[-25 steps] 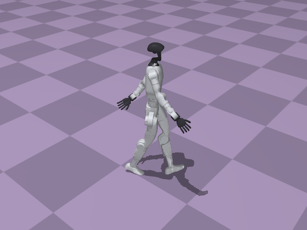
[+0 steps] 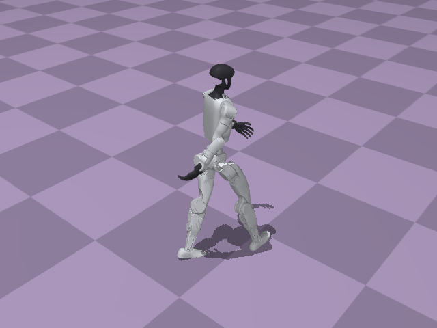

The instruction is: Walk run

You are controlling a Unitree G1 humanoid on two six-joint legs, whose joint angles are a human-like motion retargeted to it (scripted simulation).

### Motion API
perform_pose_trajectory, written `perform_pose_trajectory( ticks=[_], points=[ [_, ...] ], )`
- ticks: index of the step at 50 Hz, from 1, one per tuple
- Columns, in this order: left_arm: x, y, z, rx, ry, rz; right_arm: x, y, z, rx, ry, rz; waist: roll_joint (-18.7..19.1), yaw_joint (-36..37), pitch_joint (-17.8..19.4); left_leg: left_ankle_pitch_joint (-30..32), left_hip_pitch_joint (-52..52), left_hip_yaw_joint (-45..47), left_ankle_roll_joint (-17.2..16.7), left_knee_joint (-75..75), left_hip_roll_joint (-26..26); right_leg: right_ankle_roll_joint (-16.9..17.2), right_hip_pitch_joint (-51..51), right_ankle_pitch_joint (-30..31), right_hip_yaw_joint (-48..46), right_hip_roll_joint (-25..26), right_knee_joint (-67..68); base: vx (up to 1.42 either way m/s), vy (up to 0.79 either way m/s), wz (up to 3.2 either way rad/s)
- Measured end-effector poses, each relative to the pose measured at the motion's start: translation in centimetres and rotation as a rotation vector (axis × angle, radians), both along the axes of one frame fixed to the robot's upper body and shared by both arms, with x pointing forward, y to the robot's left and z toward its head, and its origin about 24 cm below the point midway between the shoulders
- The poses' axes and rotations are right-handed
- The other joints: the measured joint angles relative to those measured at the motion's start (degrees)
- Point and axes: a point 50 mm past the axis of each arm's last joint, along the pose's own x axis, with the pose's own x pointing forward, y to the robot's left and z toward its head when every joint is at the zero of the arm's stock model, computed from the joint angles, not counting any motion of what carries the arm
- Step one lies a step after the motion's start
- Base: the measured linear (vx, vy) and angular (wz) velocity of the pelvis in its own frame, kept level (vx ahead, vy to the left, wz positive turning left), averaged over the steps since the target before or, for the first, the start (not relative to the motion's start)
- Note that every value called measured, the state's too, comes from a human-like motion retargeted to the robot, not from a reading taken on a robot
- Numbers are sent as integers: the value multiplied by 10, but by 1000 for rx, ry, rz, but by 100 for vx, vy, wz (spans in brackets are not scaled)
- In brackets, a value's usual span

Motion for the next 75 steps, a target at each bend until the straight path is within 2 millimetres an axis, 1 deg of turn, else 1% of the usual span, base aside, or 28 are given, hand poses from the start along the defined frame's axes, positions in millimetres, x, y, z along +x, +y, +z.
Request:
perform_pose_trajectory(
  ticks=[2,3,5,7,8,10,12,15,18,22,24,26,31,35,38,40,45,50,53,56,58,60,63,65,67,70,72,75],
  points=[
    [3,11,8,70,-43,50,1,-4,0,57,5,56,-8,33,14,-10,35,26,-24,17,22,38,-11,-15,-99,14,-19,124,-69,-33],
    [1,11,6,90,-51,75,-2,-7,2,67,19,85,-13,30,10,11,47,21,-21,21,4,38,-10,-3,-113,-13,-9,108,-12,39],
    [-10,11,-5,111,-45,142,2,-23,-1,40,31,160,-31,30,-12,80,47,33,-38,37,-27,35,-22,25,-66,-33,44,100,-2,90],
    [-37,4,-32,99,46,190,6,-41,-3,-53,34,215,-24,3,-27,189,29,48,-82,122,-23,29,-12,70,-135,-58,76,122,-35,141],
    [-55,-3,-49,81,118,201,12,-52,-6,-116,23,234,-5,0,-32,254,-2,79,-116,183,-6,4,-8,31,-44,-17,108,120,-33,139],
    [-97,-24,-82,26,284,206,37,-78,-13,-241,-20,241,31,-25,-25,334,-77,160,-179,333,72,-59,9,-19,-63,5,143,113,-28,157],
    [-139,-40,-105,-26,441,225,78,-99,-22,-343,-95,204,18,-34,-26,367,-124,260,-184,408,123,-89,44,-43,-103,-22,136,75,-22,144],
    [-213,-57,-127,-72,749,243,152,-122,-29,-478,-296,101,-4,-24,-19,259,-189,339,-107,449,137,-111,91,-50,-132,-34,116,63,-18,80],
    [-287,-65,-133,-25,1043,278,221,-151,-23,-600,-568,-7,-29,47,-9,186,-291,312,-150,431,78,-114,138,-28,-146,-42,71,74,-12,-23],
    [-371,-67,-123,33,1330,322,290,-200,10,-737,-846,-104,-40,101,2,92,-370,401,-95,316,149,-117,193,-36,-188,-20,34,74,-14,60],
    [-405,-62,-112,39,1441,337,310,-227,30,-824,-928,-131,-35,116,4,80,-394,453,-69,219,180,-117,222,-51,-219,0,19,72,-12,120],
    [-433,-58,-101,43,1532,364,320,-251,49,-918,-973,-149,-34,133,7,70,-414,451,-71,113,159,-117,253,-65,-247,17,4,95,-3,106],
    [-476,-57,-80,62,1698,521,316,-285,73,-1049,-991,-194,-45,142,-4,47,-392,566,-41,-11,129,-93,322,-61,-305,30,2,96,5,115],
    [-478,-78,-82,-20,1658,675,300,-276,60,-1032,-970,-218,-70,186,-34,72,-366,557,0,8,123,-70,346,73,-300,8,58,113,7,-8],
    [-443,-95,-100,-140,1476,804,292,-243,34,-943,-974,-204,-36,166,-38,22,-358,482,0,67,155,-134,318,218,-309,1,191,111,24,58],
    [-393,-95,-118,-145,1274,902,277,-218,15,-868,-923,-228,-5,147,-23,3,-310,469,0,69,164,-204,270,272,-276,40,321,81,17,185],
    [-239,-74,-135,-266,798,745,204,-152,-23,-585,-656,-232,32,111,-11,13,-232,358,0,14,130,-144,146,114,-230,103,456,80,13,260],
    [-100,-57,-91,-301,334,363,126,-88,-35,-385,-429,-150,38,84,-15,15,-177,205,0,-12,89,-162,52,28,-249,43,365,79,-7,285],
    [-45,-41,-53,-216,118,230,92,-60,-31,-261,-320,-72,26,52,-16,8,-146,122,0,-9,53,-143,25,42,-211,16,215,86,-19,271],
    [-16,-28,-24,-126,-13,163,68,-45,-26,-163,-236,-2,1,25,-2,-6,-90,54,0,-3,14,-107,15,37,-111,6,69,77,-22,210],
    [-9,-22,-16,-83,-49,155,58,-44,-22,-126,-193,39,-10,25,12,-14,-45,32,0,-5,1,-57,14,14,-38,11,3,96,-25,82],
    [-13,-14,-18,-52,-42,180,49,-51,-19,-123,-151,84,-16,48,24,-23,1,38,0,-5,-7,38,10,-5,-13,12,-27,95,-18,-31],
    [-39,-10,-41,-59,64,262,46,-74,-17,-211,-95,144,-26,67,6,7,17,57,-19,10,-30,7,1,43,29,38,31,102,-19,-11],
    [-72,-14,-66,-83,195,321,45,-88,-15,-297,-65,174,-12,27,-10,68,13,47,-56,58,-19,6,8,61,-41,16,62,113,-29,170],
    [-108,-28,-92,-106,347,363,55,-99,-17,-370,-94,155,13,4,-14,190,-15,57,-111,140,1,-23,16,13,9,42,109,93,-22,212],
    [-170,-47,-119,-81,628,433,80,-109,-22,-414,-173,88,16,-4,-21,308,-93,164,-226,305,51,-53,59,-27,-49,15,117,90,-27,175],
    [-208,-56,-129,-57,782,435,107,-117,-25,-436,-237,52,-6,6,-28,326,-131,267,-223,369,90,-66,82,-35,-114,-25,109,90,-28,114],
    [-265,-74,-135,-51,952,395,157,-131,-29,-504,-390,39,-29,42,-19,244,-198,344,-147,433,105,-86,130,-45,-93,-17,88,79,-15,44]
  ],
)
